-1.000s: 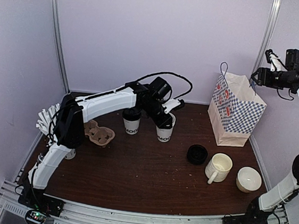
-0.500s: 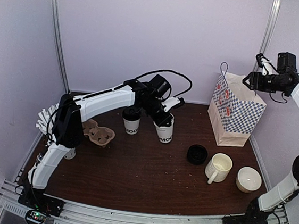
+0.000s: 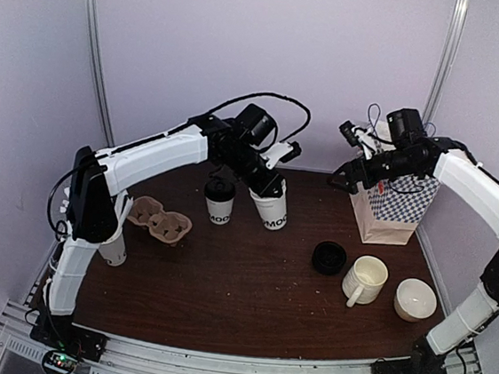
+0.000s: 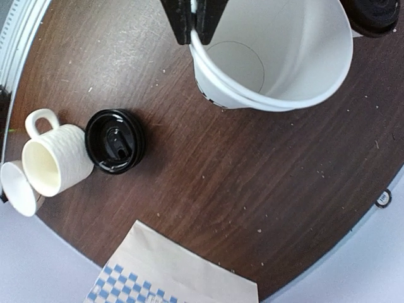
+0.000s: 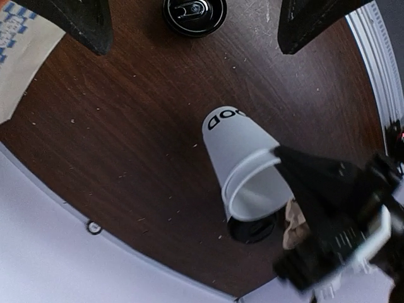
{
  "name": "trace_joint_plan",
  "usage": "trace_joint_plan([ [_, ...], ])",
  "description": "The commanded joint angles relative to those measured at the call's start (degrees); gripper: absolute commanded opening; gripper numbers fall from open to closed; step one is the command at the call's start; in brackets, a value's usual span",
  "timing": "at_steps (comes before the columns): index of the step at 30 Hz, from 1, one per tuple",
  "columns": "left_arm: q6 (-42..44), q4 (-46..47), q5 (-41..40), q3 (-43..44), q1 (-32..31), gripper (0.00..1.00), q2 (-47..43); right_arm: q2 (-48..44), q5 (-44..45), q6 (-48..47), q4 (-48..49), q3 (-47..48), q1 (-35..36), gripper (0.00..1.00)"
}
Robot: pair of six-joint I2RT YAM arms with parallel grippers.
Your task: Pack the takeout coffee
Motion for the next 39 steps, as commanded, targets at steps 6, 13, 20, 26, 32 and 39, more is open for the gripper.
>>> trace_joint_plan([
  [6,-10.4,10.2,4.2,-7.3,2.4,0.00,-12.5,5.3,-5.7,-11.9,3.0,-3.9,8.2,0.99],
  [13,-14.2,10.9,11.0,-7.6,3.6,0.00,-14.1,7.7,-3.3,-12.8,5.3,-0.8,11.2,0.99],
  [20,-16.3,11.1,15.6,-6.8,4.2,0.00,-14.2,10.1,-2.4,-13.6,5.9,3.1,13.9,0.99],
  [26,-17.5,10.7,18.1,-6.4,4.3,0.00,-14.4,12.0,-1.4,-13.0,7.4,5.1,14.7,0.99],
  [32,-18.6,11.2,18.8,-6.7,4.3,0.00,-15.3,14.4,-3.0,-13.6,6.4,5.8,15.3,0.87],
  [39,-19.1,11.1,19.0,-7.3,4.9,0.00,-17.4,14.0,-3.9,-15.0,7.6,2.1,14.9,0.64],
])
